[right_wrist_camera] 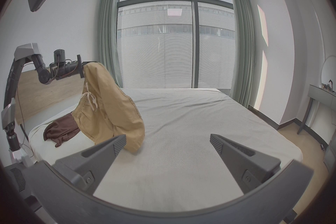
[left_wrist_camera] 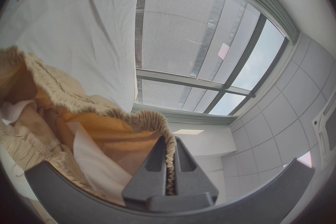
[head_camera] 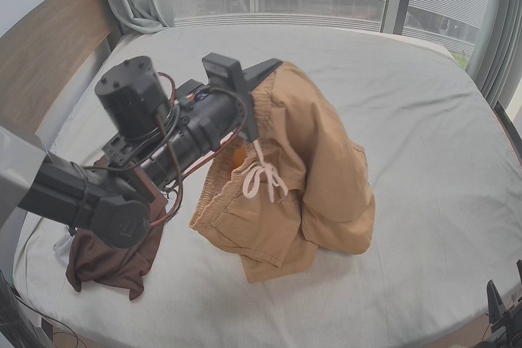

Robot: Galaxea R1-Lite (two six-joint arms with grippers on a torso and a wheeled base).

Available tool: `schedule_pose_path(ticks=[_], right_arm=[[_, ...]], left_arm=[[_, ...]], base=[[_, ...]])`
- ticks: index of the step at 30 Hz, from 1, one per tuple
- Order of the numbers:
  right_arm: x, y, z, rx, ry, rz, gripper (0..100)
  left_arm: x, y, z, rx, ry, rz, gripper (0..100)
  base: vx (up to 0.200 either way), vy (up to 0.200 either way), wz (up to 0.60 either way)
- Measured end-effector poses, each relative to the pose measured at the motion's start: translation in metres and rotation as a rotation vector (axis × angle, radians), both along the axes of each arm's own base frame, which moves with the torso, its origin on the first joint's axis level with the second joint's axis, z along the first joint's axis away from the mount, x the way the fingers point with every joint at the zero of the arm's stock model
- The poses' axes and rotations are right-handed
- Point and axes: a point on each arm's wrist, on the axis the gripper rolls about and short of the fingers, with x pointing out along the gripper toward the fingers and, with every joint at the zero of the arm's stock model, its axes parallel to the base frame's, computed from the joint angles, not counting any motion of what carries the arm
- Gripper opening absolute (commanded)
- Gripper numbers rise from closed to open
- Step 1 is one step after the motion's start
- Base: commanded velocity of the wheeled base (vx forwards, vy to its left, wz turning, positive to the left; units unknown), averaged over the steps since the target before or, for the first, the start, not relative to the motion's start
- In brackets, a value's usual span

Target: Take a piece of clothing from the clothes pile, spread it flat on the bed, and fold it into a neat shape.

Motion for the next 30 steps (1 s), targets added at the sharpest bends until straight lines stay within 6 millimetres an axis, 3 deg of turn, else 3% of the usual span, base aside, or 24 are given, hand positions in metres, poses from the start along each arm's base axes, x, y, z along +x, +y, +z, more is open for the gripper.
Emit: schedule_pose_path(ticks=[7, 14, 30], right_arm=[[0.0, 0.0, 0.0, 0.0, 0.0, 0.0, 100], [0.0, 0.0, 0.0, 0.001, -0.003, 0.0, 100], [0.0, 0.0, 0.0, 0.001, -0.004, -0.001, 100]], left_arm=[[-0.009, 0.052, -0.038, 0.139, -0.067, -0.045, 0], [-0.015, 0.102, -0.055, 0.278, -0.223, -0.009, 0], [-0.016, 0.131, -0.107, 0.727, -0.448, 0.099, 0]], base=[[0.0, 0.0, 0.0], [0.0, 0.0, 0.0], [0.0, 0.0, 0.0]])
